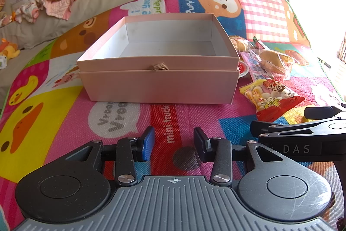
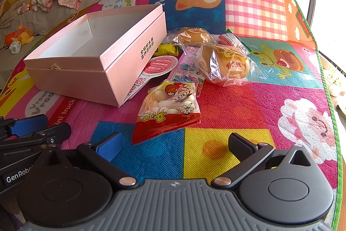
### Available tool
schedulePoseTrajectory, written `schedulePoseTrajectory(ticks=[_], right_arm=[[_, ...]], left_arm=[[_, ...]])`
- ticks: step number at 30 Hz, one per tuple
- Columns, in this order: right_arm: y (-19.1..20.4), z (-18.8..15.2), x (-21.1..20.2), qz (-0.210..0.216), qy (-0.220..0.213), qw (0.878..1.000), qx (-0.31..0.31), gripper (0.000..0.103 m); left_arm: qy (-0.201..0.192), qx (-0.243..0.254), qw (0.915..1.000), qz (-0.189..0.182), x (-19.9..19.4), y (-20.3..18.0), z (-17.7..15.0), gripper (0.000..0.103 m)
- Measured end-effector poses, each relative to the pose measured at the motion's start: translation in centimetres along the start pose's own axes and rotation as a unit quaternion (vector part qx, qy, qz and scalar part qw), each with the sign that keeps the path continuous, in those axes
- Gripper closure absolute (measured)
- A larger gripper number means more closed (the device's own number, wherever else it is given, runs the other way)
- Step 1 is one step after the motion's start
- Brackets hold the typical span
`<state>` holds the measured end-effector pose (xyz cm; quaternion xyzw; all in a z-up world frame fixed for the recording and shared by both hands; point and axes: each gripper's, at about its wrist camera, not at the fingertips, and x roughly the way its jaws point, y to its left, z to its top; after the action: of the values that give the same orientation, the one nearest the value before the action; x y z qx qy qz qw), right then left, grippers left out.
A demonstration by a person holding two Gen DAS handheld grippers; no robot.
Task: Organize objects
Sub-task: 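Move the left tool toward the pink box's wall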
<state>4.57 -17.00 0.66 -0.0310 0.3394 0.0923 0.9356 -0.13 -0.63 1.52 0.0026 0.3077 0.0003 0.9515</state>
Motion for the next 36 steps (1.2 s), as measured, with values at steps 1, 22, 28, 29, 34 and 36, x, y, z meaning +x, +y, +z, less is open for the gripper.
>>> schedulePoseTrajectory(ticks=[1, 22, 28, 29, 34, 36], right_arm=[[0.0, 0.0, 0.0, 0.0, 0.0, 1.0, 0.0, 0.0], [0.09, -0.01, -0.05, 0.0, 0.0, 1.0, -0.001, 0.0], [-0.01, 0.15, 0.12, 0.002, 0.002, 1.0, 0.0, 0.0], [-0.03, 0.15, 0.12, 0.003, 0.002, 1.0, 0.0, 0.0], [-0.07, 0.34, 0.19, 0.006, 0.004, 1.0, -0.001, 0.0], [-0.2, 0.22, 0.14, 0.01, 0.005, 1.0, 0.0, 0.0]], left_arm=[[0.0, 0.0, 1.0, 0.0, -0.01, -0.01, 0.0, 0.059], [0.0, 0.001, 1.0, 0.001, -0.01, 0.02, 0.04, 0.059], [0.0, -0.001, 1.0, 0.001, 0.01, 0.04, 0.07, 0.059], [0.0, -0.001, 1.0, 0.0, 0.02, 0.05, 0.08, 0.059], [0.0, 0.005, 1.0, 0.006, -0.03, -0.11, 0.03, 0.059], [0.0, 0.008, 0.9999, 0.008, -0.11, -0.14, 0.02, 0.059]])
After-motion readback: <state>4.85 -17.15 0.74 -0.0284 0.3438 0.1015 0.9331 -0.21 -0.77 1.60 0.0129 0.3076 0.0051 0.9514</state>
